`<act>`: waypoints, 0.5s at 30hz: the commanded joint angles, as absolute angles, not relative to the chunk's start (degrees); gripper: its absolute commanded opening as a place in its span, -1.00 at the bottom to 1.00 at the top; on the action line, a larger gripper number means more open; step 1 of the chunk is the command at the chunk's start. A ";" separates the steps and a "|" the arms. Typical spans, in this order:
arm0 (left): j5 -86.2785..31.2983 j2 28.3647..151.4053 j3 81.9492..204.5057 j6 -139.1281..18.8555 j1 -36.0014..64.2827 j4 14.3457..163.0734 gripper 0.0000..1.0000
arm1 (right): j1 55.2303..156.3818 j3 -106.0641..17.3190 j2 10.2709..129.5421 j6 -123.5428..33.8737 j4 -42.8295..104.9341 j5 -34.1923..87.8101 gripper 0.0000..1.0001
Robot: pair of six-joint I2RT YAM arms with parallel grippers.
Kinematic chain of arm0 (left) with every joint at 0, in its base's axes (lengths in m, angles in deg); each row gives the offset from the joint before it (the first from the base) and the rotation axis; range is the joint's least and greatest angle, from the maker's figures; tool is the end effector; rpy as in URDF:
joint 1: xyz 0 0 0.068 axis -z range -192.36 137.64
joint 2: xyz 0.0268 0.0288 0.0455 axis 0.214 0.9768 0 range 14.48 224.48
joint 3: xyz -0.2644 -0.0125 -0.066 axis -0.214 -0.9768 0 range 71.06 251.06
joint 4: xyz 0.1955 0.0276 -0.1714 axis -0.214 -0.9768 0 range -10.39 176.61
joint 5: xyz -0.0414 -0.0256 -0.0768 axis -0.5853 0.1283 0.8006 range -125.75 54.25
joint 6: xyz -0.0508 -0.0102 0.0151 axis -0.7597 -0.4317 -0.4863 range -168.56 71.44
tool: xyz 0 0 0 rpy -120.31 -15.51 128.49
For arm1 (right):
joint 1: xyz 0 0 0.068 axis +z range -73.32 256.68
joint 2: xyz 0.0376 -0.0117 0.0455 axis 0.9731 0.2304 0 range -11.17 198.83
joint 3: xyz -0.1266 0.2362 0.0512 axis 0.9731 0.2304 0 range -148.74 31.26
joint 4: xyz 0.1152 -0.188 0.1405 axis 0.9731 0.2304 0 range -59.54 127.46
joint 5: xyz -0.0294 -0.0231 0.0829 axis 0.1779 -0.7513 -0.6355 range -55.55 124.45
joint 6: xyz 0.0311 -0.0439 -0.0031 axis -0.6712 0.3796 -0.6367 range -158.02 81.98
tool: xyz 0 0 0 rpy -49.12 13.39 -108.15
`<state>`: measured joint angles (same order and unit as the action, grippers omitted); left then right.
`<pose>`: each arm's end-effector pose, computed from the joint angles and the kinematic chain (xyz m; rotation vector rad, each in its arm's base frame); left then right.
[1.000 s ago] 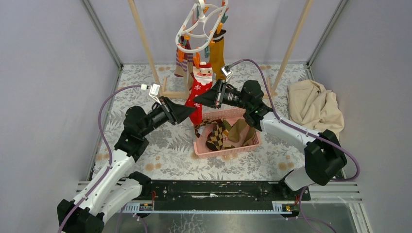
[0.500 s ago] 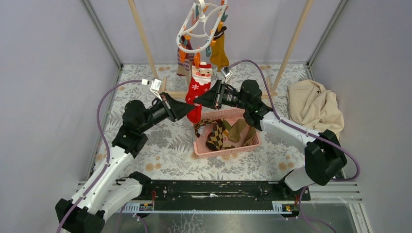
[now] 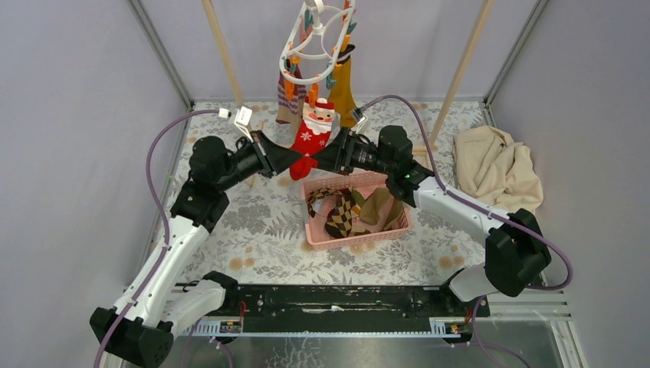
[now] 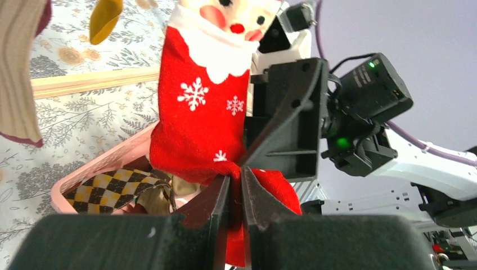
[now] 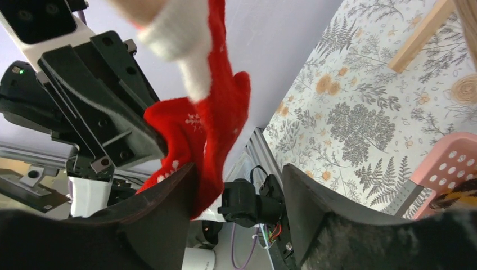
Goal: Remove the socks clipped to the hanger
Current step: Remove the sock from the hanger.
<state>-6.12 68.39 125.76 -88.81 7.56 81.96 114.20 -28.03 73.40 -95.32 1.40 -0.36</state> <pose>0.1946 -0.0893 0.3832 0.1154 1.7730 -1.2030 0.2614 0.2264 0.3328 -0.2708 1.7863 1.7108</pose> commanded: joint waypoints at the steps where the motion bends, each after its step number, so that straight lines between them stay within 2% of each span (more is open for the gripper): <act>1: -3.92 70.05 129.94 -87.24 4.22 77.59 -0.66 | 114.81 -32.10 68.47 -88.36 6.20 2.09 0.39; 6: 1.23 71.89 130.97 -88.21 -0.22 77.10 -0.67 | 114.76 -34.35 64.79 -80.79 14.44 7.34 0.52; 15: 5.04 74.83 132.54 -86.85 -3.27 75.64 -0.67 | 114.87 -39.51 61.18 -69.46 23.88 14.19 0.53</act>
